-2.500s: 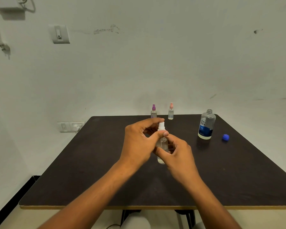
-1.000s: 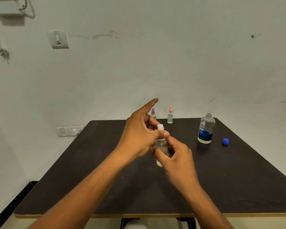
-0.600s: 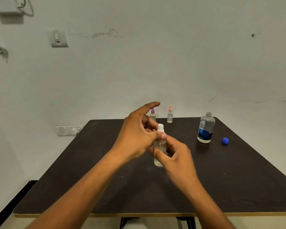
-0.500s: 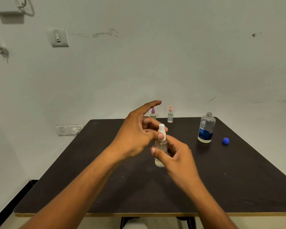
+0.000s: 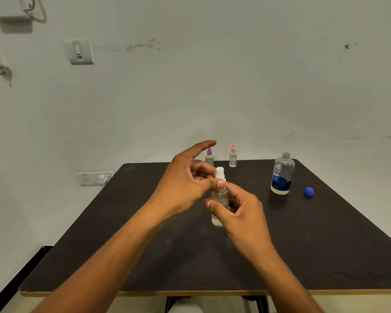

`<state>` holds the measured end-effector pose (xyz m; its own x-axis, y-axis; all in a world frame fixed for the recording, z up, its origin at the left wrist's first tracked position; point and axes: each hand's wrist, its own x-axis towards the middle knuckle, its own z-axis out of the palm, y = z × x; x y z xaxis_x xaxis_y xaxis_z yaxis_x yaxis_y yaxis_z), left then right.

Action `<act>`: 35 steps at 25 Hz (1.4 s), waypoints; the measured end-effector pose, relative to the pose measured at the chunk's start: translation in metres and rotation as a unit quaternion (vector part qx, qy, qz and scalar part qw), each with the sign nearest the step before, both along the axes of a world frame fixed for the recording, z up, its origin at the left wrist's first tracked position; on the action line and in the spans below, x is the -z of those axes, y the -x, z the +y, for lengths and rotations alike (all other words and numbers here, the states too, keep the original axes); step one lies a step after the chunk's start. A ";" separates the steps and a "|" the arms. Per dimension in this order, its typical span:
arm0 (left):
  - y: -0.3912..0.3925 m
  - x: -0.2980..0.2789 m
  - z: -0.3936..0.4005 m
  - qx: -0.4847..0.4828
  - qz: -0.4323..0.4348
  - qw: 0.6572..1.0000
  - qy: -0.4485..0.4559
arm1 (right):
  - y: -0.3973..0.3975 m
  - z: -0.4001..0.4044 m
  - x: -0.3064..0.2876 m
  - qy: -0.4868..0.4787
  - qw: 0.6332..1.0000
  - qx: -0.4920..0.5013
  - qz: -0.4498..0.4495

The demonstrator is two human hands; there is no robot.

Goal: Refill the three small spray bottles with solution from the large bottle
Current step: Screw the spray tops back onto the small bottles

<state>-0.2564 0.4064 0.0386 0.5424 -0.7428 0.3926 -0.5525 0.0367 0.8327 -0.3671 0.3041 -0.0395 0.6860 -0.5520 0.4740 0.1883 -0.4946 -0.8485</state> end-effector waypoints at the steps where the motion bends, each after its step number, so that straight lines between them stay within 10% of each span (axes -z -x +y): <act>1: 0.001 0.002 -0.001 -0.022 -0.018 1.000 0.002 | 0.000 0.001 -0.001 0.003 1.000 0.003 -0.002; 19: -0.036 0.010 -0.001 0.131 0.053 0.990 -0.019 | -0.017 -0.011 0.001 -0.050 0.995 -0.068 0.045; 28: -0.084 0.044 -0.016 -0.032 -0.040 0.997 0.065 | -0.053 -0.035 0.008 -0.028 0.997 -0.012 0.066; 35: -0.139 0.093 -0.035 -0.120 -0.109 0.986 -0.037 | -0.103 -0.070 0.024 -0.026 0.995 0.008 0.095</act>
<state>-0.1170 0.3718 -0.0545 0.6145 -0.6347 0.4686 -0.7037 -0.1723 0.6893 -0.2637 0.2340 -0.0637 0.7512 -0.5844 0.3069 0.0147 -0.4501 -0.8929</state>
